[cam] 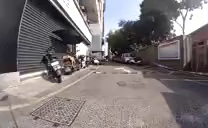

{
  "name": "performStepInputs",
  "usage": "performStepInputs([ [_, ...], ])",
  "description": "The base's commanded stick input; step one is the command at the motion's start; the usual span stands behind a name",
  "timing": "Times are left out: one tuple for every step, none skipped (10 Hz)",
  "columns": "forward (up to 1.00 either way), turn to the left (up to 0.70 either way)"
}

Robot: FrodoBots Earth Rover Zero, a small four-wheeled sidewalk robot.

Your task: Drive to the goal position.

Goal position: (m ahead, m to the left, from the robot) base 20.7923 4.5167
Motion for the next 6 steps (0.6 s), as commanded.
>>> performStepInputs([
  [0.45,0.0],
  [0.45,0.0],
  [0.45,0.0],
  [0.45,0.0],
  [0.45,0.0],
  [0.45,0.0],
])
